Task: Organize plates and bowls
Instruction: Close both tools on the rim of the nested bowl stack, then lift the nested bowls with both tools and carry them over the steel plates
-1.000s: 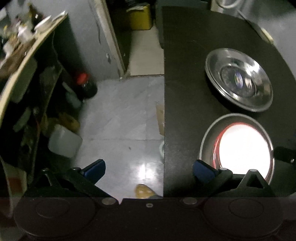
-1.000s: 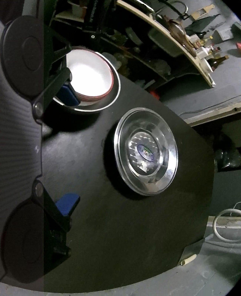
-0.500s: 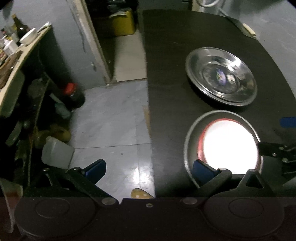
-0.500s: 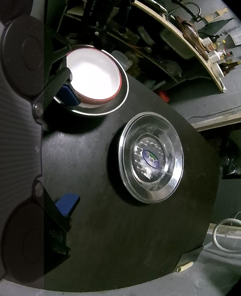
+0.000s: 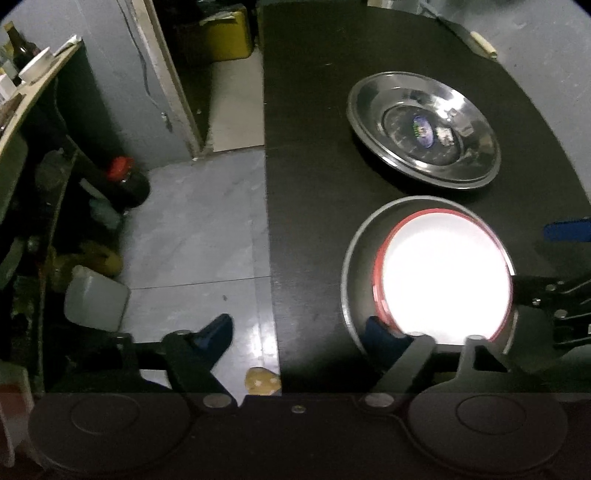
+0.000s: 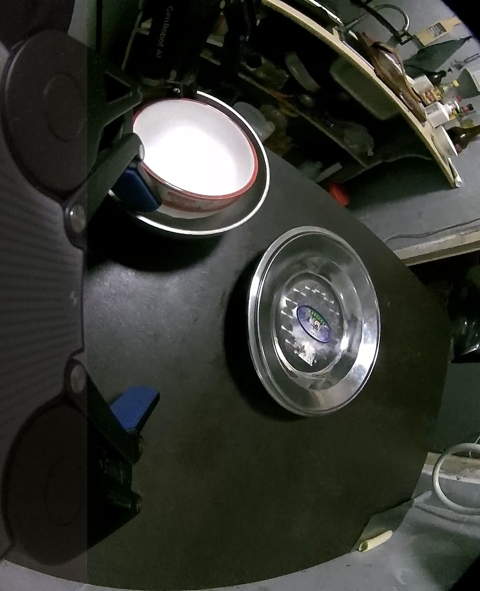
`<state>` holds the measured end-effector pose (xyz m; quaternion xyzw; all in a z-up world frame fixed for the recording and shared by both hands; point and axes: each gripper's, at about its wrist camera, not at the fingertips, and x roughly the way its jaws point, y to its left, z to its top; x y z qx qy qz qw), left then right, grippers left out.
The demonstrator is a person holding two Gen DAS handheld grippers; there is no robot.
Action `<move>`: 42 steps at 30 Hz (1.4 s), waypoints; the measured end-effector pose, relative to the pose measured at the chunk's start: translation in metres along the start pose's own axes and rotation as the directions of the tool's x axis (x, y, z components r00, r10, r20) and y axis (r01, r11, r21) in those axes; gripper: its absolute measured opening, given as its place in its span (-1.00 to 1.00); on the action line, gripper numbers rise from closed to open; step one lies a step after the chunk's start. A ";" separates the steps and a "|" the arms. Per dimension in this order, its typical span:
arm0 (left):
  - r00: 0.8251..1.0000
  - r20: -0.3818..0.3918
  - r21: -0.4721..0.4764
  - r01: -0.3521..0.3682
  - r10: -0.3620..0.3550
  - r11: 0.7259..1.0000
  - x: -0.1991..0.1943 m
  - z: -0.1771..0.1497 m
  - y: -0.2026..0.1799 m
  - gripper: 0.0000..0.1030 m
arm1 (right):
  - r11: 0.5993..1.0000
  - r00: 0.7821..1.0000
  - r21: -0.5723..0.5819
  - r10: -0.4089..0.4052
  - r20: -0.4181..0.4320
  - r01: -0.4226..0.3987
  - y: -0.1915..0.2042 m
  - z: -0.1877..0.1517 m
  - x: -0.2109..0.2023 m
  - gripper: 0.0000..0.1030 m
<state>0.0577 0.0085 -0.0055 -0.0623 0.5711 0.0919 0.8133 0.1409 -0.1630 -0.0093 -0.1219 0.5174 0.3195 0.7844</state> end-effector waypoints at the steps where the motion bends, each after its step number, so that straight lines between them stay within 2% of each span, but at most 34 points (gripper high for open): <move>1: 1.000 0.002 -0.006 0.017 -0.017 1.000 0.000 0.000 0.001 0.33 | 1.000 1.000 0.001 0.011 0.000 -0.011 0.000 0.000 0.000 0.89; 3: 0.997 0.005 -0.027 0.074 -0.074 0.997 0.000 0.000 0.002 -0.12 | 0.999 0.999 0.006 0.040 0.000 -0.040 -0.002 0.000 0.000 0.75; 5: 0.992 0.009 -0.044 0.123 -0.123 0.991 0.000 -0.001 0.001 -0.40 | 0.998 0.998 0.012 0.067 -0.001 -0.067 -0.003 0.001 0.001 0.66; 10: 0.988 0.014 -0.048 0.155 -0.154 0.987 0.001 -0.001 -0.005 -0.78 | 0.993 0.993 0.020 0.117 -0.006 -0.117 -0.004 0.002 0.001 0.49; 13: 0.989 0.016 -0.042 0.145 -0.145 0.988 0.001 0.000 -0.008 -0.79 | 0.988 0.988 0.040 0.153 -0.013 -0.152 -0.006 0.003 0.002 0.42; 14: 0.989 0.016 -0.046 0.147 -0.146 0.988 0.000 -0.001 -0.006 -0.79 | 0.984 0.985 0.049 0.173 -0.014 -0.172 -0.008 0.003 0.003 0.32; 18: 0.989 0.017 -0.048 0.145 -0.144 0.988 0.000 -0.001 -0.005 -0.80 | 0.964 0.965 0.048 0.261 -0.008 -0.261 -0.007 0.004 0.002 -0.30; 19: 0.990 0.017 -0.046 0.144 -0.143 0.989 0.000 -0.001 -0.005 -0.80 | 0.965 0.965 0.033 0.261 -0.008 -0.261 -0.004 0.004 0.002 -0.33; 21: 0.989 0.017 -0.046 0.144 -0.144 0.988 -0.001 -0.001 -0.003 -0.80 | 0.964 0.964 0.009 0.268 -0.007 -0.268 0.001 0.005 0.001 -0.55; 23: 0.990 0.016 -0.044 0.144 -0.143 0.989 -0.001 -0.001 -0.004 -0.80 | 0.961 0.961 -0.010 0.275 -0.008 -0.275 0.005 0.006 0.000 -0.64; 28: 0.991 0.018 -0.029 0.134 -0.133 0.991 -0.001 -0.002 -0.006 -0.79 | 0.965 0.965 -0.016 0.263 -0.021 -0.263 0.008 0.008 0.001 -0.63; 33: 0.993 0.021 -0.003 0.117 -0.117 0.993 -0.001 -0.003 -0.011 -0.76 | 0.969 0.968 -0.039 0.243 -0.059 -0.245 0.016 0.011 0.008 -0.53; 42: 0.991 0.027 -0.003 0.134 -0.134 0.991 -0.001 -0.003 -0.009 -0.76 | 0.970 0.968 -0.031 0.239 -0.072 -0.241 0.017 0.008 0.011 -0.55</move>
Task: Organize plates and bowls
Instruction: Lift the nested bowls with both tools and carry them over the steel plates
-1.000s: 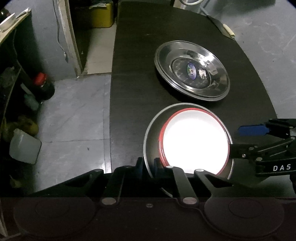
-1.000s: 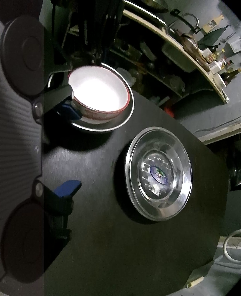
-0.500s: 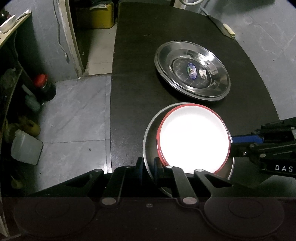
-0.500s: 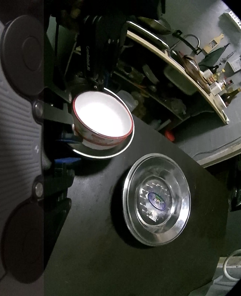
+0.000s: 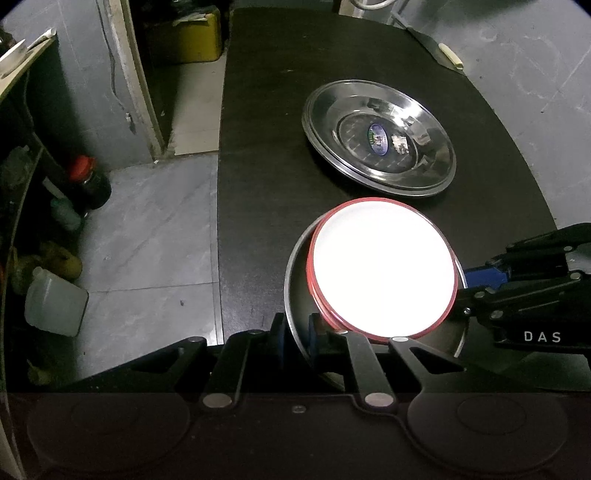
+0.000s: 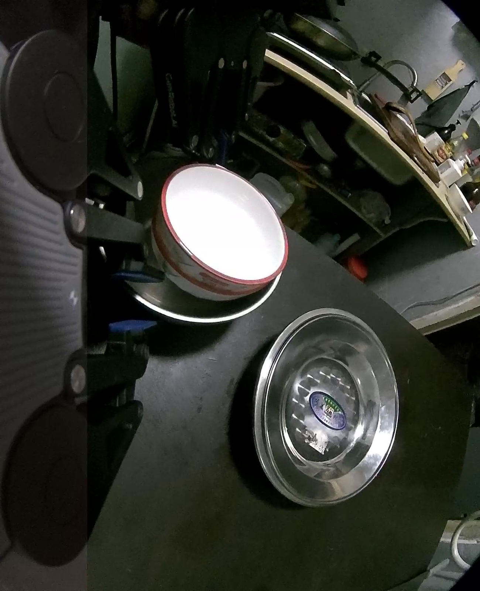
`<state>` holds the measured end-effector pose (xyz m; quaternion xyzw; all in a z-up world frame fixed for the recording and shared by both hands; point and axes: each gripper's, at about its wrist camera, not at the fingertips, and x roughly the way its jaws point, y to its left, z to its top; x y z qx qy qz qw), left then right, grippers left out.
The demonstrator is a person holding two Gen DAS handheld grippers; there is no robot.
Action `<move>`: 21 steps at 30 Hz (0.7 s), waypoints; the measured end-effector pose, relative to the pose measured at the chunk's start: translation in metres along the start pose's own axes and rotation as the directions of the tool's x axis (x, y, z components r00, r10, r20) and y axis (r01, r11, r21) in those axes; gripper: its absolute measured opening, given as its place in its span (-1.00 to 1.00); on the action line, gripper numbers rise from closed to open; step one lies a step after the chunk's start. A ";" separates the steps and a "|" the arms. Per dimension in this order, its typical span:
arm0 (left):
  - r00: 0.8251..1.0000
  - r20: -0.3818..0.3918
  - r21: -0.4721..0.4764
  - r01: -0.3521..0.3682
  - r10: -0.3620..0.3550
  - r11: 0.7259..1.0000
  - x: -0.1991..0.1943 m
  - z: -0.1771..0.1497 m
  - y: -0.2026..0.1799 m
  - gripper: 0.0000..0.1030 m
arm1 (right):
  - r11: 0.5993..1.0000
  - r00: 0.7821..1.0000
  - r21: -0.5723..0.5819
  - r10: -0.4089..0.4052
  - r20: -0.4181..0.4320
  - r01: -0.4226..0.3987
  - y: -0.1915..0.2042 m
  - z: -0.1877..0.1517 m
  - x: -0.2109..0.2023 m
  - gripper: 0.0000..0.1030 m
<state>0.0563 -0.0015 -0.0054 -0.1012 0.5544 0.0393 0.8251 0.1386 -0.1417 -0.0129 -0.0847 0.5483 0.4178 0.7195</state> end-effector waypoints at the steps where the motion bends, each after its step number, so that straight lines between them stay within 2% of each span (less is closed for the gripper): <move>1: 1.000 0.001 0.004 0.001 -0.001 1.000 0.000 0.000 0.000 -0.76 | 1.000 1.000 0.000 -0.001 0.000 0.001 0.000 0.001 0.000 -0.55; 8: 1.000 0.009 0.063 -0.014 0.013 0.998 -0.001 0.000 -0.009 -0.76 | 1.000 1.000 0.020 -0.010 -0.001 0.010 -0.002 -0.003 -0.001 -0.56; 21: 0.999 0.025 0.092 0.031 -0.033 0.995 -0.006 0.015 -0.016 -0.78 | 0.994 0.999 0.109 -0.016 0.052 0.010 -0.020 -0.010 -0.019 -0.56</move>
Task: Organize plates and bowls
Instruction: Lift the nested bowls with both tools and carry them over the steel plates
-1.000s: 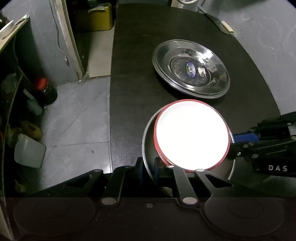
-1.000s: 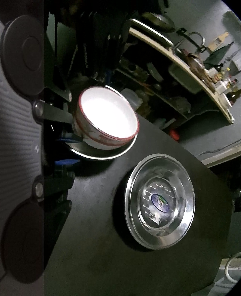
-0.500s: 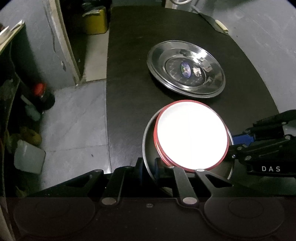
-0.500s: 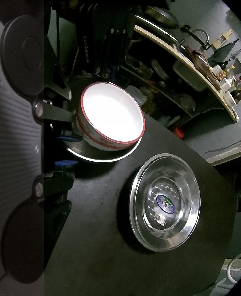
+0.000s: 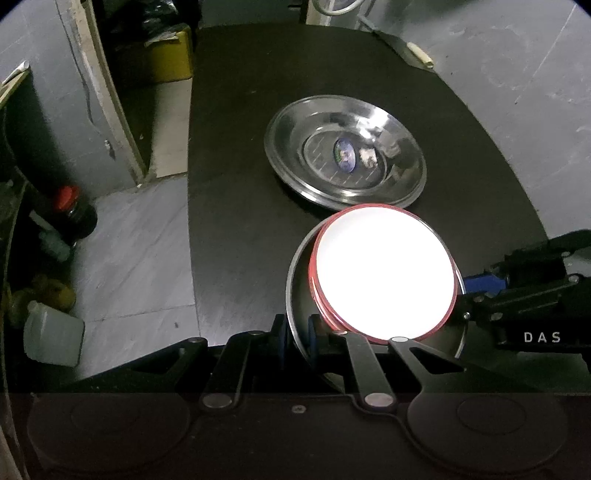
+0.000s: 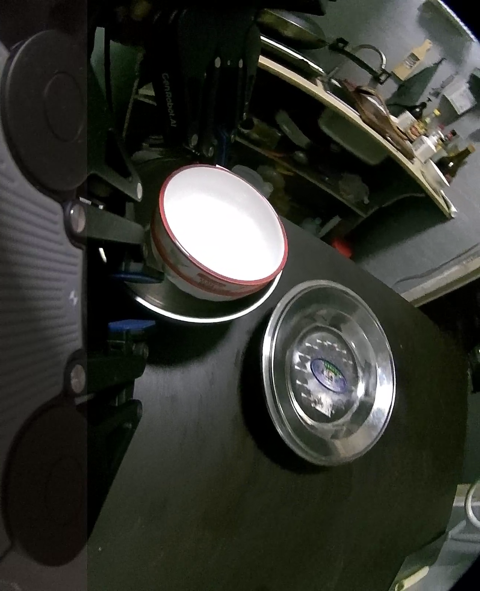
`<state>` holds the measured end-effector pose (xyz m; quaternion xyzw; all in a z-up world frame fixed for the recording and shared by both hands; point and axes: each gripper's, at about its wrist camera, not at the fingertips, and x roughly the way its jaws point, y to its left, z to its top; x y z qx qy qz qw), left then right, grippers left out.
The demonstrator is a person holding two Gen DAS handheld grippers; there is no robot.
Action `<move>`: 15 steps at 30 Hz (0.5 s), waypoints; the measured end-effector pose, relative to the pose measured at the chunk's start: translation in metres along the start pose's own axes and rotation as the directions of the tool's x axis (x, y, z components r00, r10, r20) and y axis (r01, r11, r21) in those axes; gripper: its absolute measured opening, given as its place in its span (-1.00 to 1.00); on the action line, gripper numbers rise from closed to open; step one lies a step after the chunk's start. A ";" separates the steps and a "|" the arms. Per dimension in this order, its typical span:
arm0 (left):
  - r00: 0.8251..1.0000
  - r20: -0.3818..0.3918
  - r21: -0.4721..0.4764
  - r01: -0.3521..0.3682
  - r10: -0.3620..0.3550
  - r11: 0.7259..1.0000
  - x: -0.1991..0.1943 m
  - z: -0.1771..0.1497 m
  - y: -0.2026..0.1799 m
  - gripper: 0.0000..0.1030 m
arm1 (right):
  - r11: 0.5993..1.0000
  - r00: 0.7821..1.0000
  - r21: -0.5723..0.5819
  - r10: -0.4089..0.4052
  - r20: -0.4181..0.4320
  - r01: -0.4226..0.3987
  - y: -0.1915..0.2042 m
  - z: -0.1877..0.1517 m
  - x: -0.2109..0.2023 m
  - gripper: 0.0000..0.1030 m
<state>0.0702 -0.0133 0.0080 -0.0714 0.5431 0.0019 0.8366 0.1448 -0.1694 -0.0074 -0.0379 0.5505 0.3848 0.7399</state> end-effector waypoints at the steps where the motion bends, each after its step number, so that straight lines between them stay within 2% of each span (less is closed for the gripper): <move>1: 1.000 0.002 0.001 0.005 -0.005 1.000 0.000 0.002 0.000 -0.78 | 1.000 1.000 0.006 -0.001 0.005 0.001 -0.001 0.000 -0.002 -0.56; 15: 0.996 0.065 0.011 0.053 -0.054 0.999 -0.012 0.023 -0.007 -0.83 | 0.995 0.997 0.102 -0.010 0.082 0.001 -0.012 0.001 -0.024 -0.55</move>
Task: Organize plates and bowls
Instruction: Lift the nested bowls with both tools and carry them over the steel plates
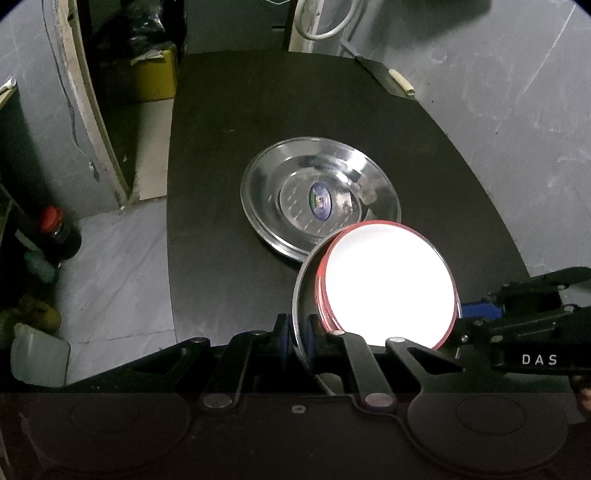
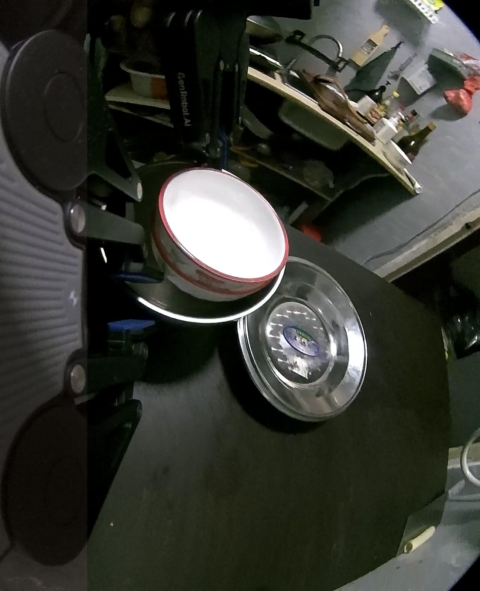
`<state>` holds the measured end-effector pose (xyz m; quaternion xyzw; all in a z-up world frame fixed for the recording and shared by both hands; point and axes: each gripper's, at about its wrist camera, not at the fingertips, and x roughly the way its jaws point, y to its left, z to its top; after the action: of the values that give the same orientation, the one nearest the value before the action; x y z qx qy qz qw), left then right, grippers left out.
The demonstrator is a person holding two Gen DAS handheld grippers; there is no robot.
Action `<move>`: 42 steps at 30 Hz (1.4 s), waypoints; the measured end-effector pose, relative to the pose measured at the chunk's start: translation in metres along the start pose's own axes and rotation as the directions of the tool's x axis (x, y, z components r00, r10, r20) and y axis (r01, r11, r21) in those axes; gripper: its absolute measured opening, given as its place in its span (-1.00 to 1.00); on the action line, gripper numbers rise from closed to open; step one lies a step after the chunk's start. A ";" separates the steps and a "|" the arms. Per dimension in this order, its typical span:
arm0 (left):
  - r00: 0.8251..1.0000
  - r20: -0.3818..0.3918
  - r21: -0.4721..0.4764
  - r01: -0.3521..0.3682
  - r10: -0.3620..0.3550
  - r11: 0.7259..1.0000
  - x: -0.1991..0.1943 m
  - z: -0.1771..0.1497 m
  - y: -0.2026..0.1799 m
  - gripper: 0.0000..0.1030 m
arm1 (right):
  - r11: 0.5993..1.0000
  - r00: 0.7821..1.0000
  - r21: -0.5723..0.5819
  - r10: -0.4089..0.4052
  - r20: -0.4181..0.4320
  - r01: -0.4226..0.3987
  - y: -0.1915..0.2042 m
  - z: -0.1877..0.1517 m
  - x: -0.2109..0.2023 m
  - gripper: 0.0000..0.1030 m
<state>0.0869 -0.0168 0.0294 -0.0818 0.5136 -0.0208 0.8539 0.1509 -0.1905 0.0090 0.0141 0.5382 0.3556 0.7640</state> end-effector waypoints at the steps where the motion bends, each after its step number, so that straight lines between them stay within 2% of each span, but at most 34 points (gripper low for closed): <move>1: 1.000 0.005 0.001 0.000 0.000 1.000 -0.001 0.001 0.000 -0.84 | 1.000 1.000 0.004 0.001 0.004 -0.001 0.000 0.000 -0.001 -0.55; 11: 1.000 0.031 0.010 0.003 -0.004 1.000 -0.004 0.017 -0.003 -0.85 | 0.999 0.998 0.051 0.012 0.054 -0.015 -0.011 0.011 -0.009 -0.55; 30: 0.998 0.066 0.036 0.001 -0.003 0.999 0.014 0.070 -0.001 -0.87 | 0.995 0.993 0.101 -0.003 0.122 -0.009 -0.028 0.045 0.000 -0.56; 42: 0.997 0.075 0.005 -0.020 0.020 1.000 0.025 0.089 0.008 -0.87 | 0.996 0.990 0.093 0.000 0.138 -0.013 -0.035 0.066 0.010 -0.56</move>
<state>0.1763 -0.0013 0.0469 -0.0749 0.4821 -0.0107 0.8729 0.2261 -0.1868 0.0147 0.0763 0.5000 0.3309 0.7967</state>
